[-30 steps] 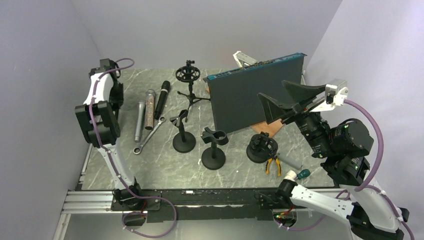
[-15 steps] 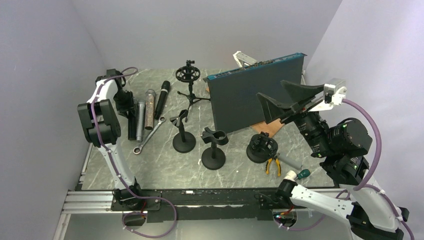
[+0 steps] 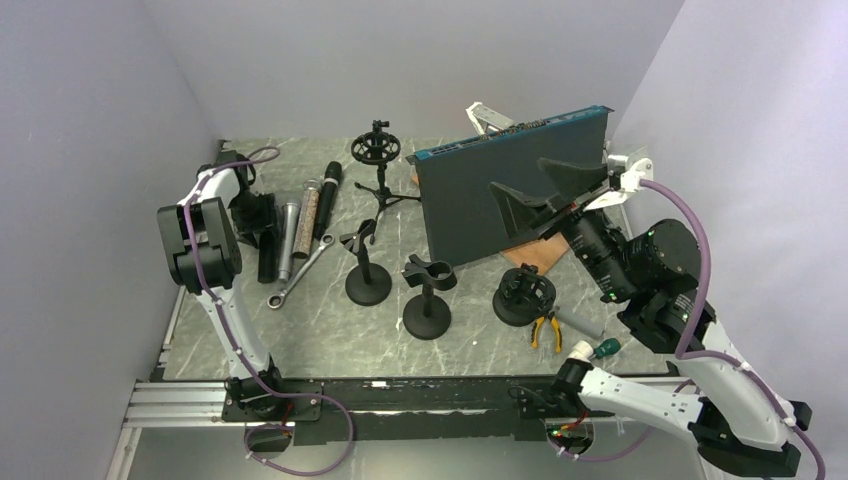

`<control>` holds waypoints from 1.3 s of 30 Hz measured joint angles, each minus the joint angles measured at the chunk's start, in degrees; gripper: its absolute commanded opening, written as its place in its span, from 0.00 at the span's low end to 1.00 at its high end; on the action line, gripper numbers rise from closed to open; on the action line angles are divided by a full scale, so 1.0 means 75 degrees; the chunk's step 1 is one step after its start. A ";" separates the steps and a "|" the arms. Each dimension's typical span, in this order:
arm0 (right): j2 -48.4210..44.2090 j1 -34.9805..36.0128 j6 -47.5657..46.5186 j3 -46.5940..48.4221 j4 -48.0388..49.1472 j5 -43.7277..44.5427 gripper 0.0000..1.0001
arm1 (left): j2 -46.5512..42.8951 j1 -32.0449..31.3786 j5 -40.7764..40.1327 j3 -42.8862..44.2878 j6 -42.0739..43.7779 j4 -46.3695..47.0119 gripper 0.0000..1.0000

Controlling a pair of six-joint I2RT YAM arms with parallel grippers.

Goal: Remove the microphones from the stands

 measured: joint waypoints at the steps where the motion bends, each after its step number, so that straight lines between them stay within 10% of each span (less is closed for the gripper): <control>1: 0.0050 0.0000 0.0015 0.0009 0.0000 -0.0003 1.00 | 0.0000 0.0000 0.0009 -0.0026 0.0000 0.0017 0.65; 26: 0.1818 0.0000 0.0338 -0.0131 0.0985 0.0029 1.00 | -0.2917 -0.0087 0.0425 -0.1422 -0.0801 0.1142 0.68; 39: 0.3620 -0.0079 0.0093 0.0743 0.1256 0.0003 1.00 | -0.5546 -0.0953 0.3550 -0.2422 -0.1763 0.3281 0.71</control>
